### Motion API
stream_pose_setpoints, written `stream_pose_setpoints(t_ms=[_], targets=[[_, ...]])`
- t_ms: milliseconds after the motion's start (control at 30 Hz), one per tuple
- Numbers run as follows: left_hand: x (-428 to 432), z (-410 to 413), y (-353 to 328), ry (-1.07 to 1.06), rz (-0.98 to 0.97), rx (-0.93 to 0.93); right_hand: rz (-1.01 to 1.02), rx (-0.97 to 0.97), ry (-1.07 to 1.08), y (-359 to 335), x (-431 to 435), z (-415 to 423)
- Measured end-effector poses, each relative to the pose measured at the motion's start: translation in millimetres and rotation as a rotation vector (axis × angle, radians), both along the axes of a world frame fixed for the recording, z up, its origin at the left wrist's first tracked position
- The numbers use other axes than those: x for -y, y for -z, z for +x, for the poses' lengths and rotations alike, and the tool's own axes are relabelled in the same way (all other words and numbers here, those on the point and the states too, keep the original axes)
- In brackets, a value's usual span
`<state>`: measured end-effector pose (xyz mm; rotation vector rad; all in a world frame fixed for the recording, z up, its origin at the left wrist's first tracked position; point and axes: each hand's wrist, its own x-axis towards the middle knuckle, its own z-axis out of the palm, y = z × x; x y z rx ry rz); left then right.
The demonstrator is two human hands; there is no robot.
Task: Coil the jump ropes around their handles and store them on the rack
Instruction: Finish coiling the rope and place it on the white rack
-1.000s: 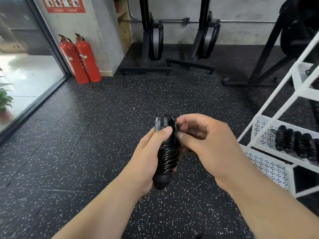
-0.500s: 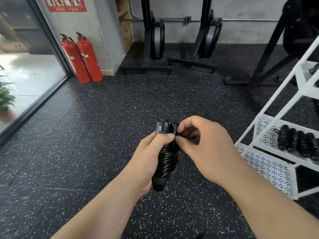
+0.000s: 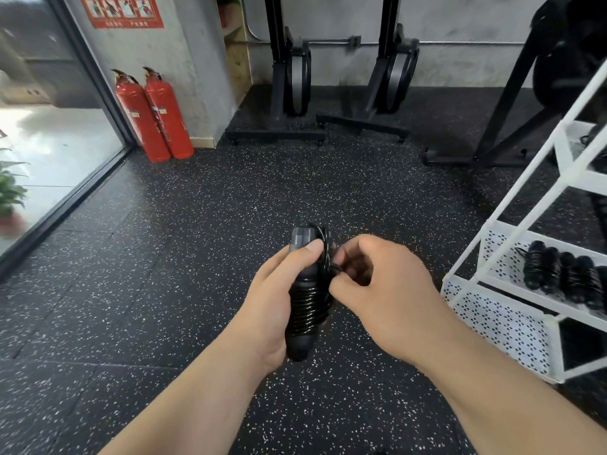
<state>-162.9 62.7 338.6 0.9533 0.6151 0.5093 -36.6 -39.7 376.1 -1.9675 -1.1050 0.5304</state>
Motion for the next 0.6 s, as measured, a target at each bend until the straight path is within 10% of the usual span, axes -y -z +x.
stream_pose_setpoints(t_ms=[167, 400, 600], targets=[[6.8, 1.4, 7.0, -0.016, 0.017, -0.042, -0.041, -0.021, -0.019, 6.8, -1.4, 4.3], [-1.7, -3.6, 2.9, 0.026, 0.039, -0.085, -0.195, -0.518, -0.068, -0.3, 1.1, 5.6], [-1.2, 2.1, 8.4, -0.107, 0.098, -0.169, -0.128, -0.114, 0.011, 7.1, 2.6, -39.4]])
